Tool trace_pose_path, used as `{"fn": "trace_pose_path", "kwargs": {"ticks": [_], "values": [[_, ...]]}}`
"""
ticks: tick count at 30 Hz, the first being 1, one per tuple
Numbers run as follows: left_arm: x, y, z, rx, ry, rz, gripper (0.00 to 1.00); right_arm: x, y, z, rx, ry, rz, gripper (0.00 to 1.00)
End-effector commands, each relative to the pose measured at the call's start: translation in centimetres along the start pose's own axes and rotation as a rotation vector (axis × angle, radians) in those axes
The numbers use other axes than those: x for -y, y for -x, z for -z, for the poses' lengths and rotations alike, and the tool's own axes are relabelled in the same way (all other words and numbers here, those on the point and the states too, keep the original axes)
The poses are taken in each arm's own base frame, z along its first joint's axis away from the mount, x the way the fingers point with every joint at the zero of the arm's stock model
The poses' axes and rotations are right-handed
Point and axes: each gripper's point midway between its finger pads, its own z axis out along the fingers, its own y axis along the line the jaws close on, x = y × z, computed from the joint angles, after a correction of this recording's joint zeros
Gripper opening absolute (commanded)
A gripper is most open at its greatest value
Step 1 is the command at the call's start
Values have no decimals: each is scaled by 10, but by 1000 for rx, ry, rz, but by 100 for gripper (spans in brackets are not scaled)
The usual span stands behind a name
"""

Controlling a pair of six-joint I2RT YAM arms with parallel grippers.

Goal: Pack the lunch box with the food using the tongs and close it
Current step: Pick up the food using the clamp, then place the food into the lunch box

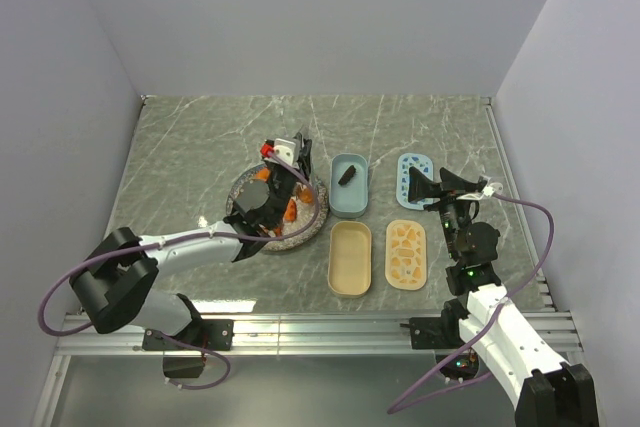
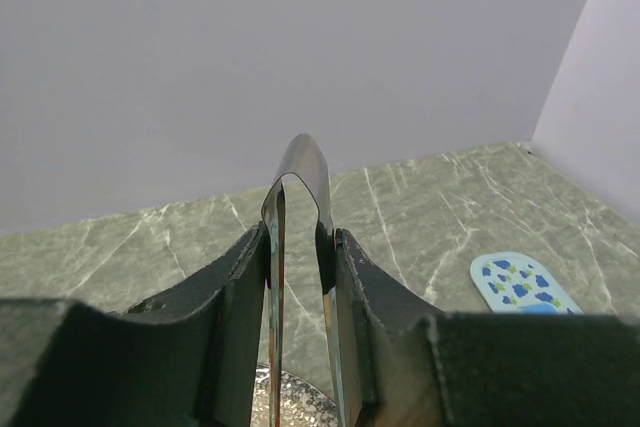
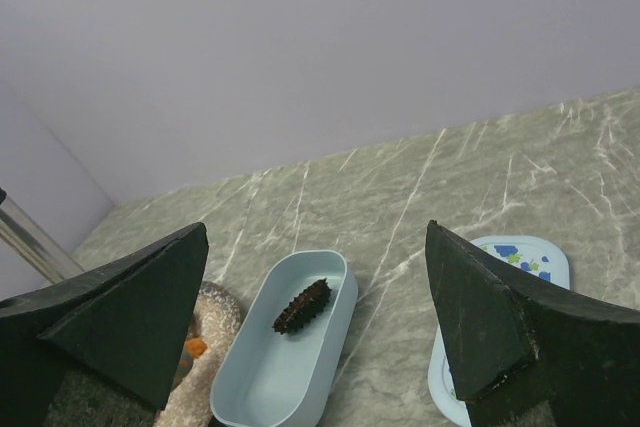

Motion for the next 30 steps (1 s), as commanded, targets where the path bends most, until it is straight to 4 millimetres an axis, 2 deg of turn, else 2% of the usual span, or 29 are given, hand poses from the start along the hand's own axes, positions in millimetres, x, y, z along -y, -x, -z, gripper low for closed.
{"fn": "trace_pose_path", "kwargs": {"ticks": [1, 9, 15, 16, 22, 30], "values": [[13, 52, -4, 120, -44, 27, 0, -5, 10, 0, 45, 20, 2, 96], [22, 72, -5, 156, -70, 24, 0, -5, 9, -1, 42, 19, 2, 96], [31, 86, -14, 183, -87, 7, 0, -5, 10, 0, 47, 16, 2, 96], [37, 92, -16, 195, -111, 11, 1, -5, 12, -1, 50, 16, 2, 96], [63, 92, -32, 198, -192, 30, 1, -3, 11, -1, 47, 9, 4, 96], [93, 75, -42, 168, -303, 71, 1, -3, 11, 0, 47, 7, 2, 96]]}}
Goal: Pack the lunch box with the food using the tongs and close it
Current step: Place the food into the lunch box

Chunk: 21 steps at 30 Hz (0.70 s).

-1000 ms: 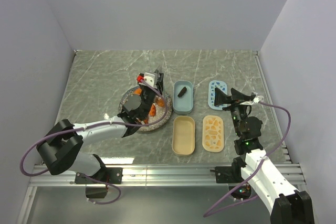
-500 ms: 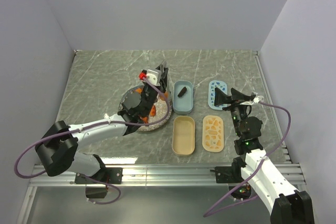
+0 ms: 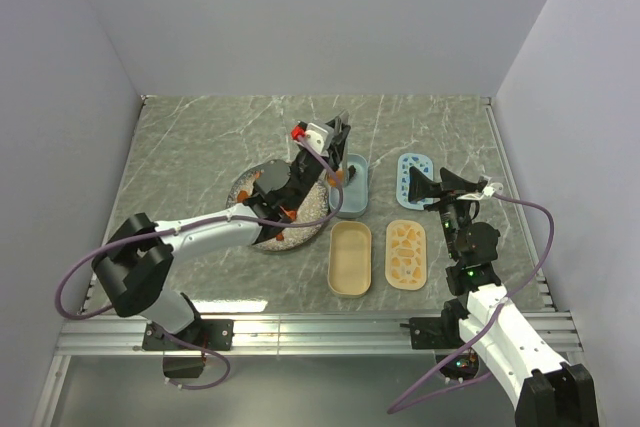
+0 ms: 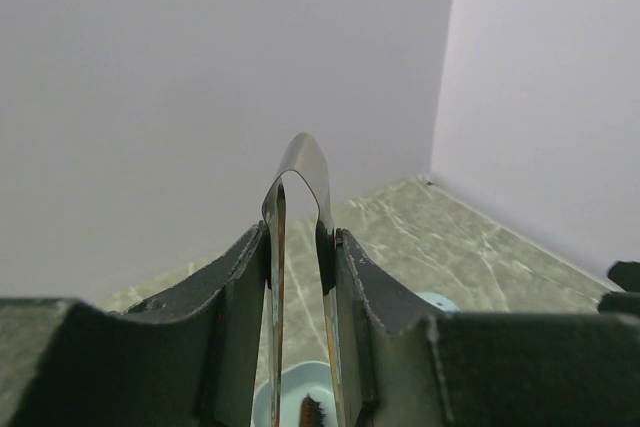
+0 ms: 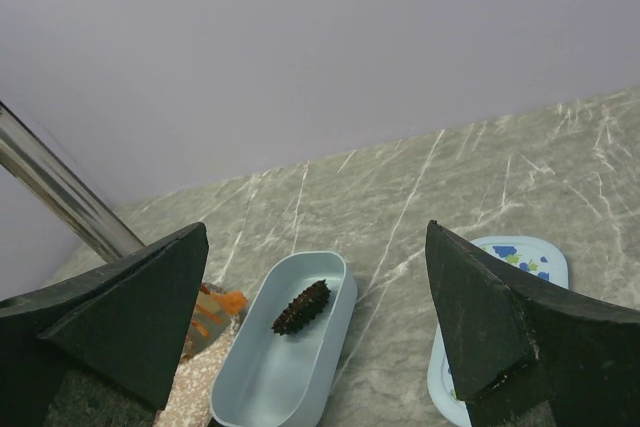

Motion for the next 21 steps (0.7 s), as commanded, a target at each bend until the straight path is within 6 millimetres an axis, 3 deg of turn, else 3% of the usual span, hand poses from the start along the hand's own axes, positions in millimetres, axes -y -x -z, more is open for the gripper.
{"fn": "trace_pose_path", "kwargs": {"ticks": [1, 15, 18, 21], "values": [[19, 28, -12, 84, -74, 70, 1, -3, 11, -1, 47, 9, 2, 96], [37, -8, -22, 18, -132, 89, 2, -3, 10, -1, 43, 7, 3, 96], [39, -15, -25, 5, -130, 84, 5, -4, 9, -1, 40, 11, 4, 96], [39, -15, -27, 8, -130, 89, 16, -3, 9, -1, 39, 9, 2, 96]]}}
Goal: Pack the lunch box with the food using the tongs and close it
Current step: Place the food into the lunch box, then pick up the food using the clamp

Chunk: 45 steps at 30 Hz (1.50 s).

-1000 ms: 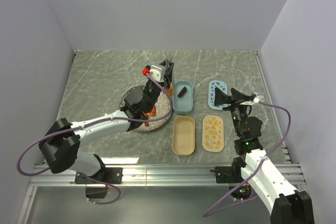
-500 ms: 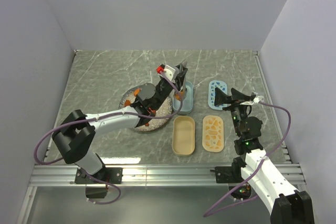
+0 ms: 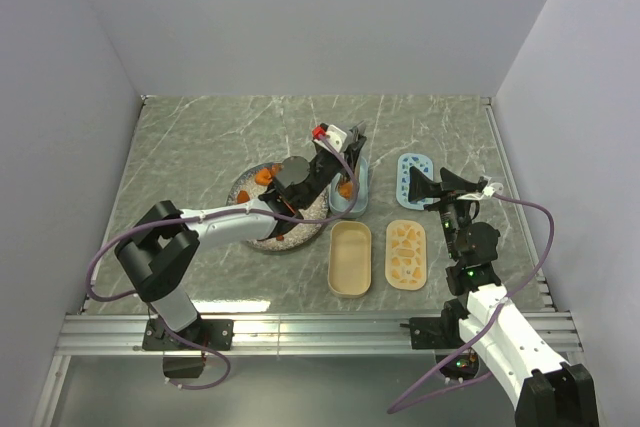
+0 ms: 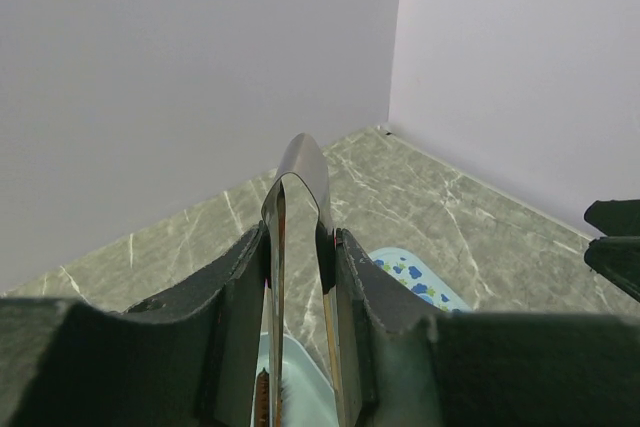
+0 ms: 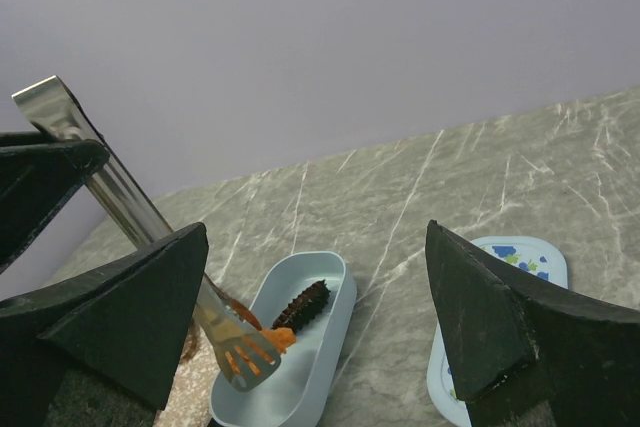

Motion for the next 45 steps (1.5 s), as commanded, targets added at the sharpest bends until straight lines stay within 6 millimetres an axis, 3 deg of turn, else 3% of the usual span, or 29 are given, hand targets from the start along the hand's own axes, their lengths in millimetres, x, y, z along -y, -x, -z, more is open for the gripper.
{"fn": "trace_pose_path", "kwargs": {"ticks": [1, 11, 18, 23, 27, 38, 45], "values": [[7, 40, -10, 114, -22, 42, 22, -3, 9, -1, 38, 11, 3, 96], [2, 47, -3, 132, 0, 39, 46, -4, 8, -2, 35, 11, 3, 96], [-7, 60, 8, 166, 33, 37, 45, -4, 8, -2, 33, 11, 3, 96], [-37, 80, 31, 195, 166, 2, 44, -4, 8, -2, 33, 13, 1, 96], [-67, 83, 49, 185, 292, -29, 44, -4, 7, -2, 32, 13, 3, 96], [-175, 50, 86, 138, 628, 19, 43, -5, 5, -4, 24, 19, 3, 96], [-199, 44, 96, 172, 726, 13, 43, -5, 3, -6, 17, 21, 4, 96]]}}
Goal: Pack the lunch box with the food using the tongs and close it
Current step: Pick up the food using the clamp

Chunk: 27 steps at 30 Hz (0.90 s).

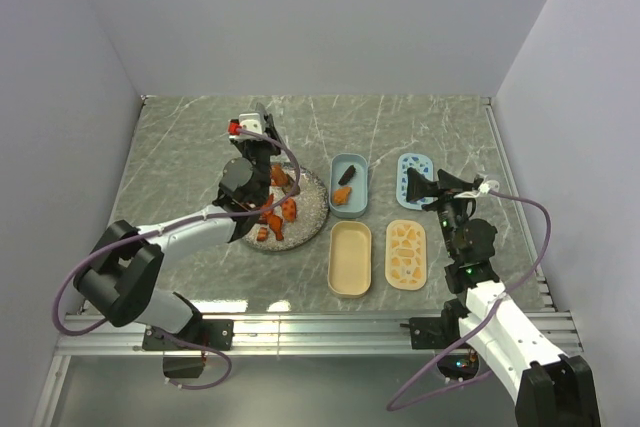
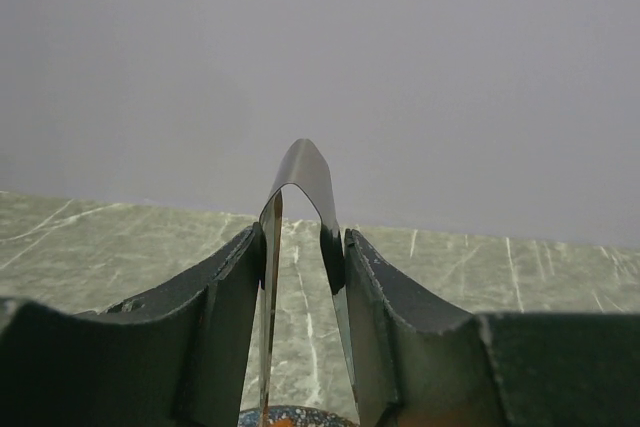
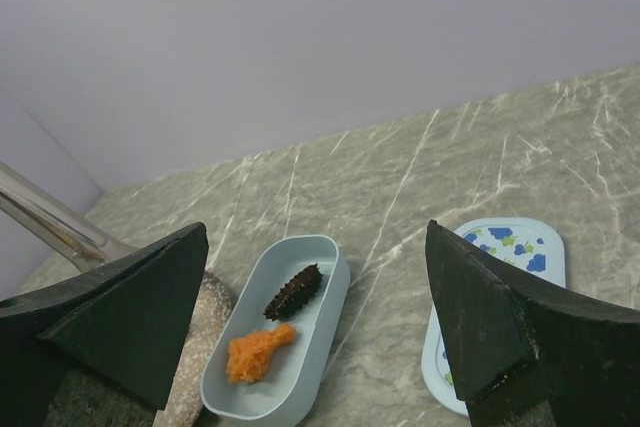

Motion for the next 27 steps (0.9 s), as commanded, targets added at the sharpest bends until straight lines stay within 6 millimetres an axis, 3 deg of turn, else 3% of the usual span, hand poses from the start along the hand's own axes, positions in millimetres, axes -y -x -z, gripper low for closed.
{"fn": "trace_pose_path", "kwargs": {"ticks": [1, 16, 27], "values": [[-10, 15, -6, 76, 62, 68, 43, -9, 14, -3, 53, 33, 1, 96], [-16, -19, -21, 42, 85, 37, 43, -9, 13, -5, 48, 34, 4, 96], [0, -31, -24, 17, 8, 133, 39, -9, 13, -5, 50, 33, 3, 96]]}}
